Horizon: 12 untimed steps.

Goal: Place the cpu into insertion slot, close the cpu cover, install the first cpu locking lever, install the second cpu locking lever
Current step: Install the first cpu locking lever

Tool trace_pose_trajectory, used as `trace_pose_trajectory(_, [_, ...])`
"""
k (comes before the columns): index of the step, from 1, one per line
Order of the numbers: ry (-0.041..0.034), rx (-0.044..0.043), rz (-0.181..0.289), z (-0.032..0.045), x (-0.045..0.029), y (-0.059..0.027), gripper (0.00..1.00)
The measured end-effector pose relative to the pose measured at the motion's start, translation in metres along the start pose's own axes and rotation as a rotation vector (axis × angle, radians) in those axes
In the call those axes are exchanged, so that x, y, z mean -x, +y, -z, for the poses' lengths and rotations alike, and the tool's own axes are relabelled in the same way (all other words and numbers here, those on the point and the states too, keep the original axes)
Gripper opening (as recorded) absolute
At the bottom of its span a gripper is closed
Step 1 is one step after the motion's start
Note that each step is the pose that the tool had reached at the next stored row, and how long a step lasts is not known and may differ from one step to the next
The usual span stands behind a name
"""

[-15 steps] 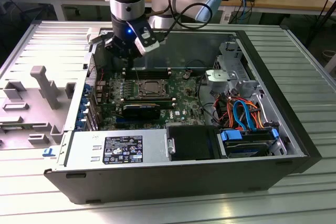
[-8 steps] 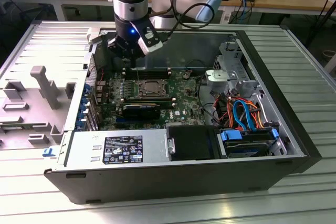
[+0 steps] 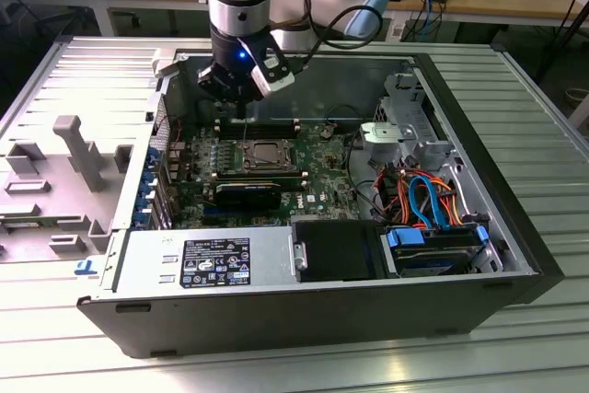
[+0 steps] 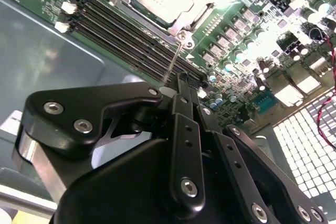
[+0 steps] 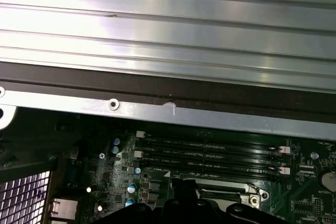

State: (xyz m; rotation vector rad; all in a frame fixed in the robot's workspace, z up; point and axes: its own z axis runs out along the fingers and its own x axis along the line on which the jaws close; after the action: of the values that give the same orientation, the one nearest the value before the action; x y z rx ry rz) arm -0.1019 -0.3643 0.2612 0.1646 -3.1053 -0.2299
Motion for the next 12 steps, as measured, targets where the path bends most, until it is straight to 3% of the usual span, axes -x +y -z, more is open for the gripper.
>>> trace_pose_trajectory(5, [-0.0001, 0.0002, 0.000, -0.0002, 0.0043, -0.0005, 0.11])
trace_pose_trajectory(12, [0.0010, -0.0001, 0.007, -0.0068, 0.0047, -0.0015, 0.11])
